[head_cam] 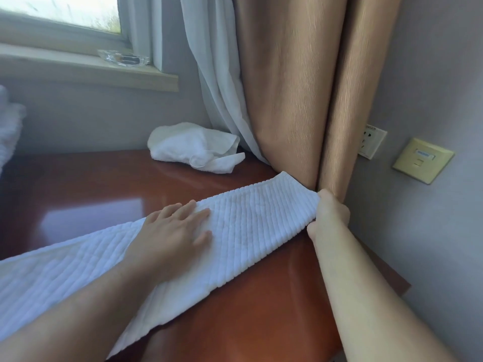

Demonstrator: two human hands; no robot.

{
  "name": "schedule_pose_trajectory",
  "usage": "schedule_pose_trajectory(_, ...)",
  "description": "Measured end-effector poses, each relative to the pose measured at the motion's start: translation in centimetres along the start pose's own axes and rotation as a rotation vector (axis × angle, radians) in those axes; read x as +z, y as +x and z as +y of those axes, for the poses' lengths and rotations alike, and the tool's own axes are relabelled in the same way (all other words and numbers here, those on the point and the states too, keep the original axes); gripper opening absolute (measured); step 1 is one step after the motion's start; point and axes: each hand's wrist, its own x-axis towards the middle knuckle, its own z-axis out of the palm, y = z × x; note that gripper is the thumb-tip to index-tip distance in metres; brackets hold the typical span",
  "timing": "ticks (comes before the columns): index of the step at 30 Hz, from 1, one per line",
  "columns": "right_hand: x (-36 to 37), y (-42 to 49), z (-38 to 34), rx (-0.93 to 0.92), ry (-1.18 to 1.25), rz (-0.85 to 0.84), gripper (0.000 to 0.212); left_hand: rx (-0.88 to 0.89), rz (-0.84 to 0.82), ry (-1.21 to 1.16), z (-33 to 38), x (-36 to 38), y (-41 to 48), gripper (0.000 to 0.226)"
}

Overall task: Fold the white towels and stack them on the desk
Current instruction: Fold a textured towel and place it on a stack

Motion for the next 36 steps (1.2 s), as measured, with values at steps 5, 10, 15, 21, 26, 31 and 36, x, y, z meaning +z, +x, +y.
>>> schedule_pose_trajectory(5,0.6,2.4,-0.1,0.055,-0.11,-0.062,0.018,0.002,0.035,-0.023,0.0,-0.1,-0.1,0.056)
schedule_pose_trajectory(10,0.2,4.0,1.2,0.06,-0.118,-0.242,0.032,0.012,0.086,-0.035,0.0,0.0,-0.3,0.053)
schedule_pose_trajectory(15,0.4,4.4,1.8,-0.022,-0.18,-0.28,0.016,0.011,0.158,-0.03,0.1,0.1,-0.3,0.044)
schedule_pose_trajectory(21,1.7,2.8,2.5,-0.269,-0.419,-0.123,0.01,0.079,0.491,-0.053,1.1,-1.1,-1.7,0.02)
schedule_pose_trajectory(26,1.1,0.5,1.3,-0.218,-0.401,-0.151,0.005,-0.097,0.34,-0.074,0.6,-3.2,-4.8,0.023)
schedule_pose_trajectory(31,2.2,-6.5,0.4,-0.683,-0.505,-0.237,0.023,-0.222,0.299,-0.602,-4.0,-7.5,-11.1,0.019)
schedule_pose_trajectory(36,3.0,-19.1,2.7,-1.176,-0.666,-0.438,0.017,-0.542,0.253,-1.249,-9.4,-10.9,-17.5,0.046)
